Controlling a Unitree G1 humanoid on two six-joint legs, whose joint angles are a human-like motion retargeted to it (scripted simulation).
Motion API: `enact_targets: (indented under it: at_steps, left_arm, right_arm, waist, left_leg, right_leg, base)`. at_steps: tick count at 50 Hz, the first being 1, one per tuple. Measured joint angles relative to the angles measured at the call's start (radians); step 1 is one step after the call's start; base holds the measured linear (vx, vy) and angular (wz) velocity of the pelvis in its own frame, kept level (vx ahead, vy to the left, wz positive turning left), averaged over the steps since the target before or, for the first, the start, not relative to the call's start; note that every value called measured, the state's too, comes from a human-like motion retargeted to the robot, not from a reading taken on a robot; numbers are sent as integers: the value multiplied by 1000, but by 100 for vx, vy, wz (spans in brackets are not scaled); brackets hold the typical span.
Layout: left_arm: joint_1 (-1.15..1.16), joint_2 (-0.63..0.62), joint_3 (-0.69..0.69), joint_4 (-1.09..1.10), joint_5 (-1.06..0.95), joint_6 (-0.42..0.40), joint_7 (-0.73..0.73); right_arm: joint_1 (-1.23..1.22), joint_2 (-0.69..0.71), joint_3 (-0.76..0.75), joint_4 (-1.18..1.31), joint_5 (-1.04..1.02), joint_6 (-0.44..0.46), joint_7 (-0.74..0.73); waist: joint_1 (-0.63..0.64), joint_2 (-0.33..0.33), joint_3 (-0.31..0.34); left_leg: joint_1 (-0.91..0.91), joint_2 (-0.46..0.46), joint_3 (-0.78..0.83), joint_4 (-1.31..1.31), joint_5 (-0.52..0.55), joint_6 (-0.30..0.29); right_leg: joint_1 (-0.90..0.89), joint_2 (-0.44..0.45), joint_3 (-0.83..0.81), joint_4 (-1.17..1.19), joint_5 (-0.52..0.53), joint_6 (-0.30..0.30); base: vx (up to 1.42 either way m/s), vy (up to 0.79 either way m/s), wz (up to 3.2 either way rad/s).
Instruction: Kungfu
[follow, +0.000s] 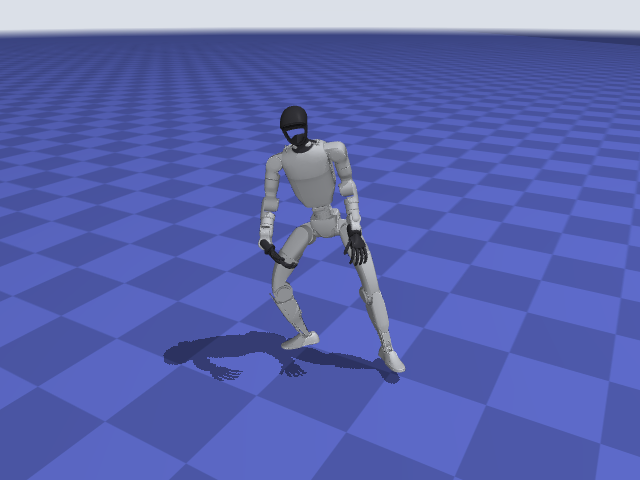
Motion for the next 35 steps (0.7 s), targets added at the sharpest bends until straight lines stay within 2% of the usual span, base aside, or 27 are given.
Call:
enact_targets:
  at_steps: [3,5,10,13,15,17,18,20,22,24,25,27,31,35]
  left_arm:
    - [48,1,44,-34,-67,-12,-15]
    - [86,4,86,-53,-120,-29,-29]
    - [172,7,217,-71,-266,-63,-86]
    - [189,10,304,-77,-369,-75,-168]
    - [196,26,353,-84,-450,-101,-244]
    - [187,54,396,-92,-544,-132,-329]
    - [179,74,415,-97,-594,-148,-377]
    - [147,133,446,-107,-702,-168,-480]
    - [88,201,455,-112,-787,-161,-580]
    - [10,285,418,-114,-863,-141,-684]
    - [-33,324,387,-114,-894,-125,-732]
    - [-140,383,296,-109,-944,-82,-824]
    - [-356,413,96,-80,-1035,7,-995]
    - [-516,314,-77,-42,-1145,103,-1180]
  right_arm:
    - [-16,-9,32,-72,26,5,34]
    - [-31,-4,57,-129,51,7,59]
    - [-79,44,120,-282,63,-54,68]
    - [-129,82,160,-345,64,-117,46]
    - [-160,103,186,-372,72,-151,29]
    - [-188,124,205,-392,87,-182,13]
    - [-199,130,214,-401,97,-194,4]
    - [-224,134,231,-428,115,-224,-17]
    - [-233,116,228,-468,124,-268,-36]
    - [-226,78,209,-521,129,-319,-59]
    - [-217,57,195,-548,130,-349,-76]
    - [-175,16,160,-609,125,-430,-142]
    - [-35,-31,77,-752,101,-628,-311]
    - [148,-28,-6,-892,-9,-864,-542]
  waist:
    - [69,5,-8]
    - [129,8,-15]
    - [226,-10,-57]
    - [260,-1,-78]
    - [274,7,-95]
    - [287,14,-124]
    - [280,16,-134]
    - [253,24,-150]
    - [213,29,-165]
    - [166,40,-172]
    - [137,47,-175]
    - [76,64,-172]
    - [-7,59,-162]
    - [-96,38,-125]
  left_leg:
    - [-35,40,-16,98,-67,37]
    - [-40,33,-102,134,-117,17]
    - [-64,5,-150,249,-243,97]
    - [-78,-15,-186,296,-305,137]
    - [-80,-41,-211,322,-346,166]
    - [-96,-57,-240,343,-370,187]
    - [-92,-83,-257,353,-386,202]
    - [-89,-129,-295,366,-403,235]
    - [-89,-194,-356,365,-401,269]
    - [-78,-259,-437,350,-385,297]
    - [-69,-291,-484,338,-373,306]
    - [-28,-346,-565,314,-356,322]
    - [84,-435,-626,248,-323,352]
    - [205,-509,-635,178,-275,373]
  right_leg:
    - [80,45,-33,-88,58,10]
    - [128,72,-42,-136,94,17]
    - [243,97,-45,-291,233,58]
    - [335,141,-38,-413,371,112]
    - [410,169,-24,-492,495,165]
    - [468,197,-17,-570,652,185]
    - [510,192,-16,-600,725,184]
    - [562,226,56,-641,808,127]
    - [560,314,276,-626,697,149]
    - [541,430,485,-565,519,174]
    - [535,492,547,-541,452,185]
    - [504,569,572,-451,364,183]
    - [375,651,623,-318,260,136]
    - [242,691,707,-368,267,83]
  base:
    - [77,27,10]
    - [79,27,-15]
    - [95,46,16]
    - [88,53,49]
    - [86,51,70]
    - [92,56,82]
    - [84,49,123]
    - [81,45,159]
    - [68,28,196]
    - [68,21,228]
    - [68,19,251]
    - [66,24,232]
    - [52,17,153]
    - [38,15,119]
